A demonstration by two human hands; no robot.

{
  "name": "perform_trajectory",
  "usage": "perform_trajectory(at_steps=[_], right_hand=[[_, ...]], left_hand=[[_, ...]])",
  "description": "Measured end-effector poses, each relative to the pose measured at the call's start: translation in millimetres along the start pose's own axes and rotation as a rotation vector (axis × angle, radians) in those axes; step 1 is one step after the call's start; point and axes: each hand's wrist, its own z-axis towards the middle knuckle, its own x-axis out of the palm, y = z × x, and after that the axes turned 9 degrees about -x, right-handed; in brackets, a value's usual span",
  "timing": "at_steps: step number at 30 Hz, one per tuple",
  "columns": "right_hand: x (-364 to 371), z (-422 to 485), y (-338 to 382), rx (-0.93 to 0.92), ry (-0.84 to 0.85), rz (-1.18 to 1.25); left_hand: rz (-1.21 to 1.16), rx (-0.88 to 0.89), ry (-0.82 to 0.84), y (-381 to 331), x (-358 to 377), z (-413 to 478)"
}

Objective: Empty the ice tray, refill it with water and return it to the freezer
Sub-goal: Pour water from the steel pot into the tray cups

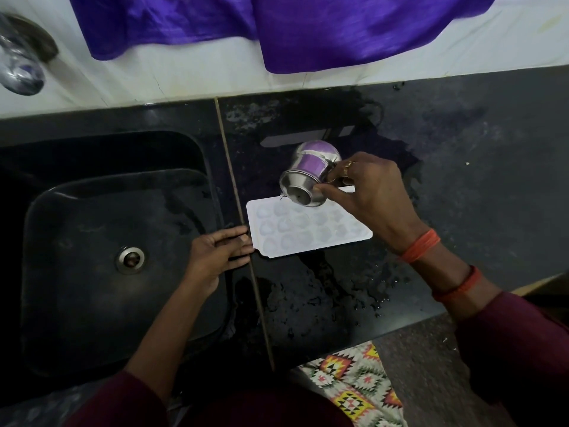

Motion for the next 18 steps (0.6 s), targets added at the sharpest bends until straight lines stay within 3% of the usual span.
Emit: perform_trajectory(at_steps=[6,18], right_hand=[[-7.9,-3.5,0.8,-0.004,-0.048,0.008],[-6.8,-11.8,1.2,-0.027,0.119,-0.095]], left_hand=[[0.001,0.000,0.001,0.0,-0.1,-0.2],[-0.001,0.001,0.006,0.6,-0.2,-0.1]])
